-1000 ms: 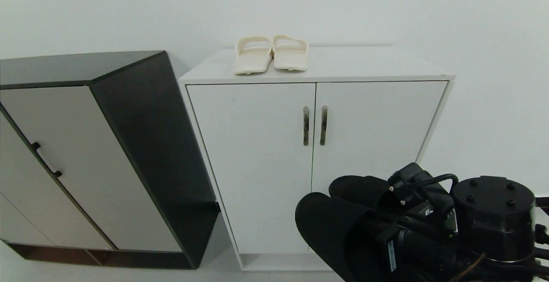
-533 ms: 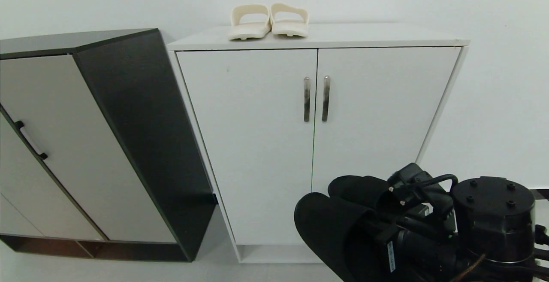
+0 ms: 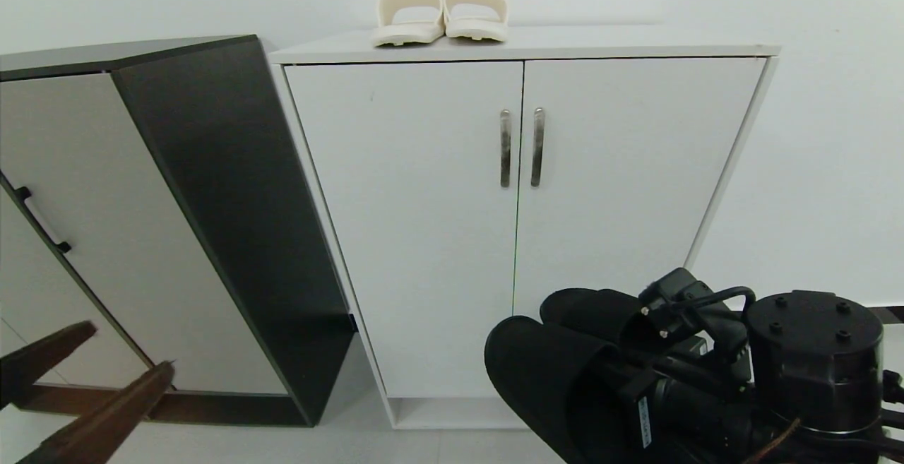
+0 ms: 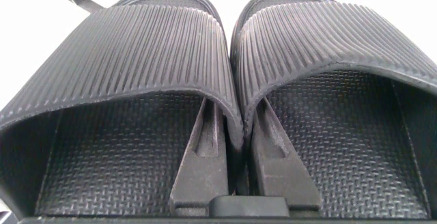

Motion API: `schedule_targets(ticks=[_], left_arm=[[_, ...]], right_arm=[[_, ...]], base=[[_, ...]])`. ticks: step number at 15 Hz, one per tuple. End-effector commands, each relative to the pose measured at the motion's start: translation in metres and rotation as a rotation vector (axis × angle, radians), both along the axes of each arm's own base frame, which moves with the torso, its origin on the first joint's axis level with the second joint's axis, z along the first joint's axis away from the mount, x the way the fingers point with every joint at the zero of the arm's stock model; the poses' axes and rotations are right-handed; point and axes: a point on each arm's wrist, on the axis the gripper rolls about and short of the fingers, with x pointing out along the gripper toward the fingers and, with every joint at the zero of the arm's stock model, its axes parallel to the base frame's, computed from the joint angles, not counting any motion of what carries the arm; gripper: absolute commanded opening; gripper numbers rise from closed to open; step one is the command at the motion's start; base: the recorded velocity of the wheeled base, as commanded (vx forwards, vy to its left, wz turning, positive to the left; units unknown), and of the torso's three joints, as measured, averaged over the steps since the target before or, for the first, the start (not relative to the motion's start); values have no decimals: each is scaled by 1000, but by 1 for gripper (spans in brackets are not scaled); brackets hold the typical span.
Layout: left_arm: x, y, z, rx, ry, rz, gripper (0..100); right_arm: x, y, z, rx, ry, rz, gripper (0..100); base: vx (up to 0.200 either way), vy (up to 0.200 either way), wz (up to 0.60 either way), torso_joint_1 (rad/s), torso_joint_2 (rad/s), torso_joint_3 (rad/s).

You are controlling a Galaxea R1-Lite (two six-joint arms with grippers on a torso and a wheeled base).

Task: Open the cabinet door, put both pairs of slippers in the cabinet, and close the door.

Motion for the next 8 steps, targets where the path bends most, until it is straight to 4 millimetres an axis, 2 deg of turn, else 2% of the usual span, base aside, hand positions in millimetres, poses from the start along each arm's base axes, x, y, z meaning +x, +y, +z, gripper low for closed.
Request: schedule_targets(ticks=[1, 3, 6, 8], left_arm=[[60, -42, 4, 23, 89, -169, 100], [81, -62, 14, 23, 78, -210, 100], [95, -98, 38, 8, 28, -333, 100], [116, -122, 46, 12, 18, -341, 100]], right_arm=[[0, 0, -1, -2, 2, 2, 0], [0, 0, 0, -2, 0, 3, 0], [-4, 4, -2, -23, -8, 32, 0], [-4, 4, -1, -17, -13, 32, 0]], base=[[0, 0, 0, 0, 0, 0], [0, 0, 0, 0, 0, 0], [0, 0, 0, 0, 0, 0], [0, 0, 0, 0, 0, 0]])
